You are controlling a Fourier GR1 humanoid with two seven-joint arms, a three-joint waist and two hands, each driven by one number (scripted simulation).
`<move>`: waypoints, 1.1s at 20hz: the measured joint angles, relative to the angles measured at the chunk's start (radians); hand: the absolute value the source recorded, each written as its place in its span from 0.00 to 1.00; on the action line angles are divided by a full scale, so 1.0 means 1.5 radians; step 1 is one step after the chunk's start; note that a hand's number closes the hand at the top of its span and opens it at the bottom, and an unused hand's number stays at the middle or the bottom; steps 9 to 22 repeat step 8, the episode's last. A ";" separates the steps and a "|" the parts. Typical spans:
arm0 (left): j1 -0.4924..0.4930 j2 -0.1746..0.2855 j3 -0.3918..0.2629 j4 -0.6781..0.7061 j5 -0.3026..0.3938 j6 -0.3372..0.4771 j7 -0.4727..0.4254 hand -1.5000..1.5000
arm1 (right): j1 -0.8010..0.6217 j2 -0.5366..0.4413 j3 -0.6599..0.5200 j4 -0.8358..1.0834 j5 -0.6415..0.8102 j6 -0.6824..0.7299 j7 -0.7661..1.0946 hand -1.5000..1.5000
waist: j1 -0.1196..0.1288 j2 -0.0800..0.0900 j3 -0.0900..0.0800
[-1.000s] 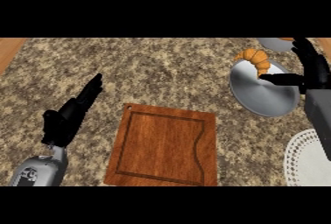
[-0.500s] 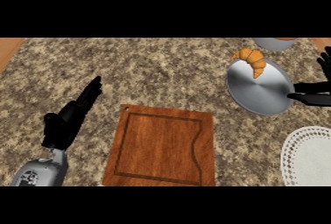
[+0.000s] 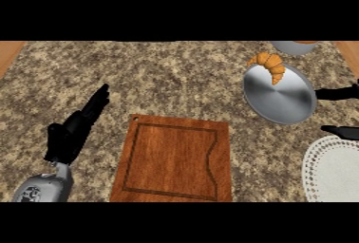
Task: Pick the croissant from the cutting board and place it in the pan
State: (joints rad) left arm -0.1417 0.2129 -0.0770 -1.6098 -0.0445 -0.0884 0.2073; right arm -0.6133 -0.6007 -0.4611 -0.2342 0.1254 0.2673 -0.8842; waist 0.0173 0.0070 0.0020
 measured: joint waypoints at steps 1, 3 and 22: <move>-0.001 0.001 0.004 -0.004 0.002 -0.001 0.006 0.50 | 0.014 0.006 0.002 -0.008 -0.002 -0.001 -0.006 0.00 | -0.002 -0.001 0.000; 0.001 -0.004 0.004 -0.003 -0.005 0.000 0.003 0.50 | 0.035 0.006 0.006 -0.022 -0.007 0.003 -0.009 0.00 | -0.005 -0.002 0.000; 0.029 0.000 0.016 -0.009 -0.006 -0.011 -0.015 0.50 | 0.093 0.024 0.015 -0.055 -0.017 -0.005 -0.028 0.00 | -0.007 -0.003 -0.001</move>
